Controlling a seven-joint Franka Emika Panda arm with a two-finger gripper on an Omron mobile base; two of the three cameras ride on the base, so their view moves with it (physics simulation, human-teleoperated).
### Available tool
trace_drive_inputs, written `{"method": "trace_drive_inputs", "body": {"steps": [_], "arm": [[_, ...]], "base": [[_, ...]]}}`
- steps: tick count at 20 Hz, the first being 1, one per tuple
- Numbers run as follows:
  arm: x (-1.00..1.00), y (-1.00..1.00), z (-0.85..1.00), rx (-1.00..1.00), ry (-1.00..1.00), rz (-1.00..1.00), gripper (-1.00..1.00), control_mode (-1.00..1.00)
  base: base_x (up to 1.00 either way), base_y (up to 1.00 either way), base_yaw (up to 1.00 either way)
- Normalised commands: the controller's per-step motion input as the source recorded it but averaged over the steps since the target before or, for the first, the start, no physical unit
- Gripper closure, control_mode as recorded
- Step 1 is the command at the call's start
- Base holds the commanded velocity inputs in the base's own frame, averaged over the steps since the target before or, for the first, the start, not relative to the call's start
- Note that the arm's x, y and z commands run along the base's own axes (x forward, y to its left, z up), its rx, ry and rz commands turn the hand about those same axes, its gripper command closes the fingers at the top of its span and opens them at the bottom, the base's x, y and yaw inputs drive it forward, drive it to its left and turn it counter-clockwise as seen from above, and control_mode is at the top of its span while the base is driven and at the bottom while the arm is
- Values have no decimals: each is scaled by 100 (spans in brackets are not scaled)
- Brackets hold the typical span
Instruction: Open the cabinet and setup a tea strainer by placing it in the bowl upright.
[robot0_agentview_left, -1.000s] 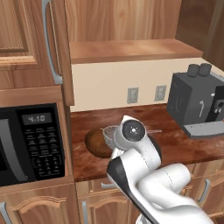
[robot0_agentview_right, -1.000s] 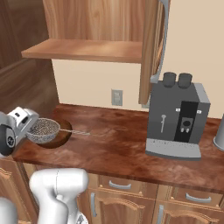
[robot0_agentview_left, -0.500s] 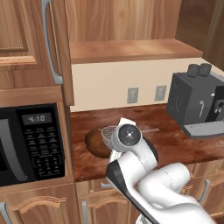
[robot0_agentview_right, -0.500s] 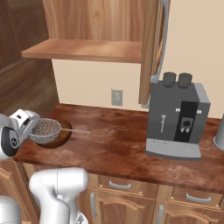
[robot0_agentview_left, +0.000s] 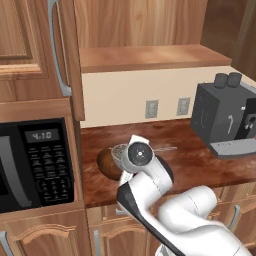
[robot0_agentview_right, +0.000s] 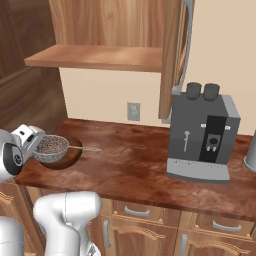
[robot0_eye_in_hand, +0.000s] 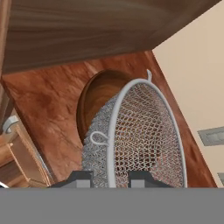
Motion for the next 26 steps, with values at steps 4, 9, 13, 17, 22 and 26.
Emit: {"method": "trace_drive_inputs", "body": {"steps": [4, 9, 13, 17, 22, 26], "arm": [[21, 3, -31, -7, -3, 0, 100, -100], [24, 10, -19, -10, -1, 0, 100, -100], [25, 13, -4, -2, 0, 0, 100, -100], [20, 11, 0, 0, 0, 0, 100, -100], [16, 9, -3, 0, 0, 0, 100, -100], [12, 14, -14, 0, 0, 0, 100, -100]], "base": [[0, 0, 0], [0, 0, 0], [0, 0, 0], [0, 0, 0], [0, 0, 0], [0, 0, 0]]}}
